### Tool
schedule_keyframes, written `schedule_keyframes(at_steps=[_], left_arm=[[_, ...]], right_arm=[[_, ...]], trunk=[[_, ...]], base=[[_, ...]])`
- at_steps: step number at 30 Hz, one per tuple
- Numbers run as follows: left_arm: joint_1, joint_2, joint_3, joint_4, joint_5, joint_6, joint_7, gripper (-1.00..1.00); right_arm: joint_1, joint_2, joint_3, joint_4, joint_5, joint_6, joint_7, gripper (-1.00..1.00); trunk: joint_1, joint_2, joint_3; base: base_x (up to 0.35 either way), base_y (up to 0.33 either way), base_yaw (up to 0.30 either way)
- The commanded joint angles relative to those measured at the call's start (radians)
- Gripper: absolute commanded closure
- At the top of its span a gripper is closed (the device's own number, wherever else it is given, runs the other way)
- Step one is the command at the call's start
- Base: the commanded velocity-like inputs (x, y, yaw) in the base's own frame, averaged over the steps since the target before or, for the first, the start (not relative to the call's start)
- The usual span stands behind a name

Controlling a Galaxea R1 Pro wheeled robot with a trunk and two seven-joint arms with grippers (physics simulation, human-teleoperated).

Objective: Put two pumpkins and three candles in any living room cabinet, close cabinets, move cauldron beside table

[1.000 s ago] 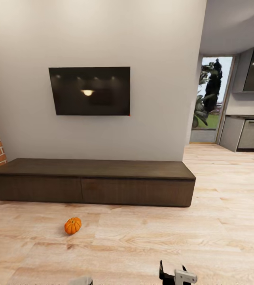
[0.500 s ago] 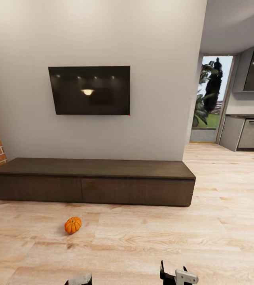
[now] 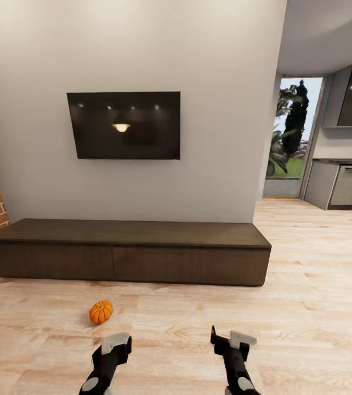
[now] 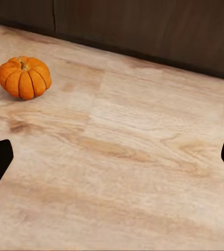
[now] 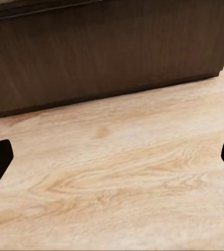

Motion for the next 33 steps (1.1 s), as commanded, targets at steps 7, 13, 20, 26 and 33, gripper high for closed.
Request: schedule_keyframes(at_steps=[7,13,20,26,33], left_arm=[[0.0,0.019,-0.003,-0.493,0.084,0.423,0.004,-1.0],[0.0,0.056,-0.003,-0.705,0.201,0.539,0.004,-1.0],[0.03,0.087,-0.003,-0.736,0.293,0.576,0.002,-1.0],[0.046,0.088,-0.005,-0.734,0.297,0.578,0.002,-1.0],[0.087,0.087,-0.007,-0.775,0.296,0.579,0.002,-1.0]], right_arm=[[-0.209,-0.002,-0.083,-0.062,-0.248,0.223,0.0,-1.0],[-0.301,-0.002,-0.089,-0.107,-0.588,0.301,0.015,-1.0],[-0.309,-0.012,-0.089,-0.119,-0.881,0.308,0.213,-1.0],[-0.305,-0.034,-0.089,-0.108,-0.912,0.309,0.345,-1.0],[-0.303,-0.064,-0.088,-0.105,-0.913,0.362,0.443,-1.0]], trunk=[[0.0,0.0,-0.001],[0.0,0.0,-0.001],[0.0,0.0,-0.001],[0.0,0.0,-0.001],[0.0,0.0,-0.001]], base=[[0.0,0.0,0.0],[0.0,0.0,0.0],[0.126,0.0,0.0],[0.315,0.0,0.0],[0.326,0.0,0.0]])
